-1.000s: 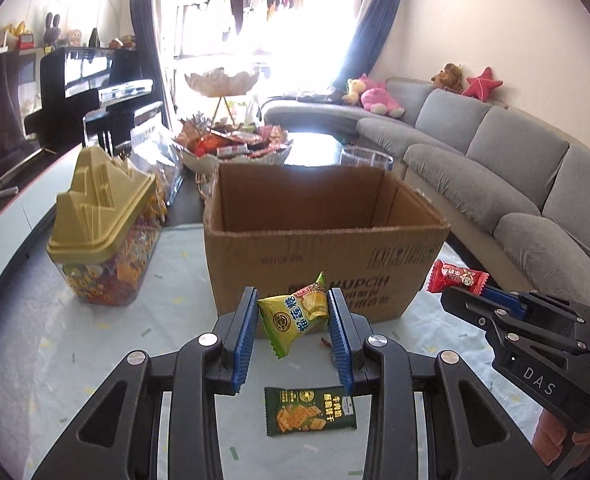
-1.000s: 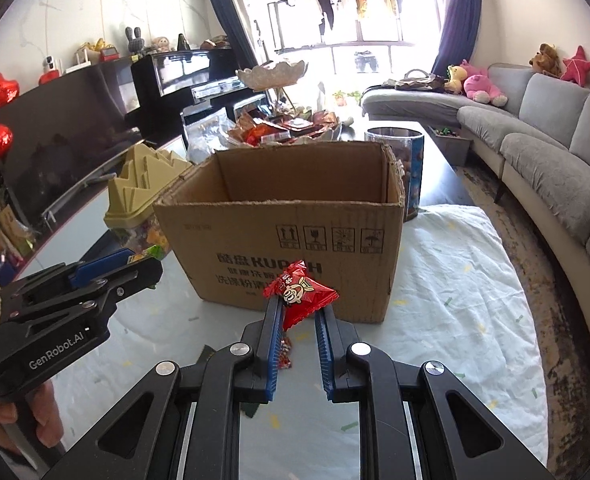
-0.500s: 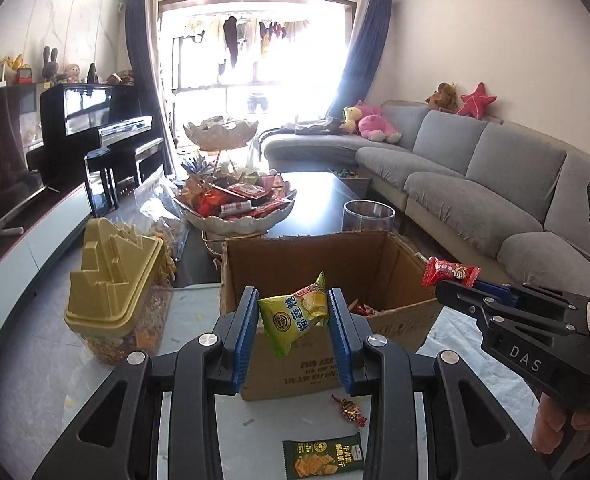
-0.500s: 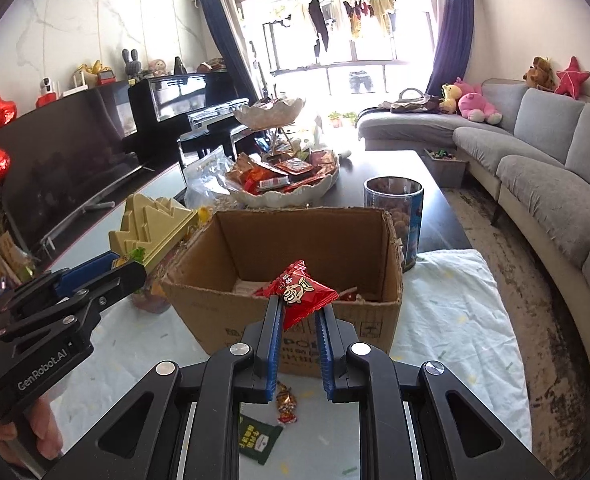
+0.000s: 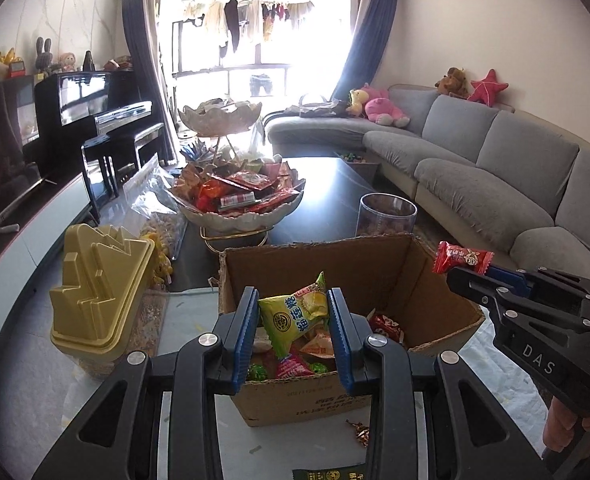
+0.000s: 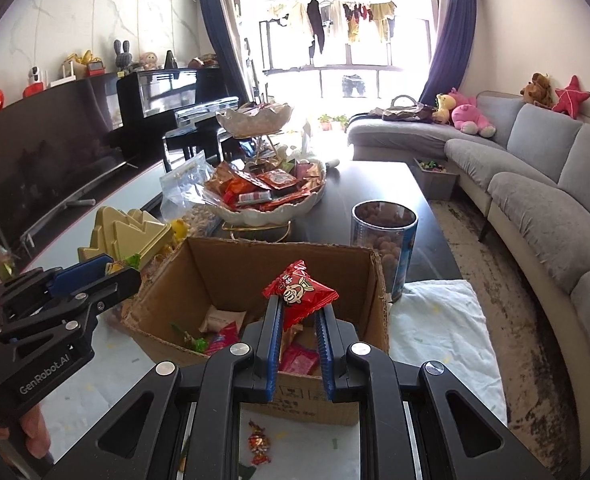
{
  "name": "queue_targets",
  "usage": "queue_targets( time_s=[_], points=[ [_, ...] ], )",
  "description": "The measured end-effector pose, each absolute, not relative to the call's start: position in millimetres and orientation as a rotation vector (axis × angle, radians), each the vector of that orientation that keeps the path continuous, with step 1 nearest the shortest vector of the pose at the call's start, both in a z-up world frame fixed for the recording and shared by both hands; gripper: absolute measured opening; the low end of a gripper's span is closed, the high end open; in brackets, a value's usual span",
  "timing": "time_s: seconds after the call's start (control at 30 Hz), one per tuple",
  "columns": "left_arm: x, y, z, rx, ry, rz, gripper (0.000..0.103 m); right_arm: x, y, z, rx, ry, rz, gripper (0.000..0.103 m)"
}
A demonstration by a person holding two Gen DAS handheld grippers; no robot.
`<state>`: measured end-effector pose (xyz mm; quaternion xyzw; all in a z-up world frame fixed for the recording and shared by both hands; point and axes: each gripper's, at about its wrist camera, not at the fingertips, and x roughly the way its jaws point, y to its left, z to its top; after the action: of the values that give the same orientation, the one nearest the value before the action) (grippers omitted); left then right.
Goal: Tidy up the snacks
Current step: 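Carry both held snacks over the box rim and open both tools inside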
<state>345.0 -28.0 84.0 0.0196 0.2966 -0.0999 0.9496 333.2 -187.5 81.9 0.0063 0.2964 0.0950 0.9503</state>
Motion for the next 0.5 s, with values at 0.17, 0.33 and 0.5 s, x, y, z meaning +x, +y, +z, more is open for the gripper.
queue_targets(
  time_s=[0.17,0.33,0.5],
  points=[
    [366.0,-25.3,70.2,0.033,0.648,-0.193,0.034,347.5,-183.9,75.9,-0.011,0.619,0.186,0.018],
    [382.5,-24.0,58.3,0.038,0.683,-0.184,0.035,363.2,-179.2,65.2,-0.031,0.645,0.181,0.018],
    [387.4,-21.7,50.5,0.046,0.708,-0.180,0.060,371.1,-174.0,55.7,-0.047,0.652,0.183,0.038]
  ],
)
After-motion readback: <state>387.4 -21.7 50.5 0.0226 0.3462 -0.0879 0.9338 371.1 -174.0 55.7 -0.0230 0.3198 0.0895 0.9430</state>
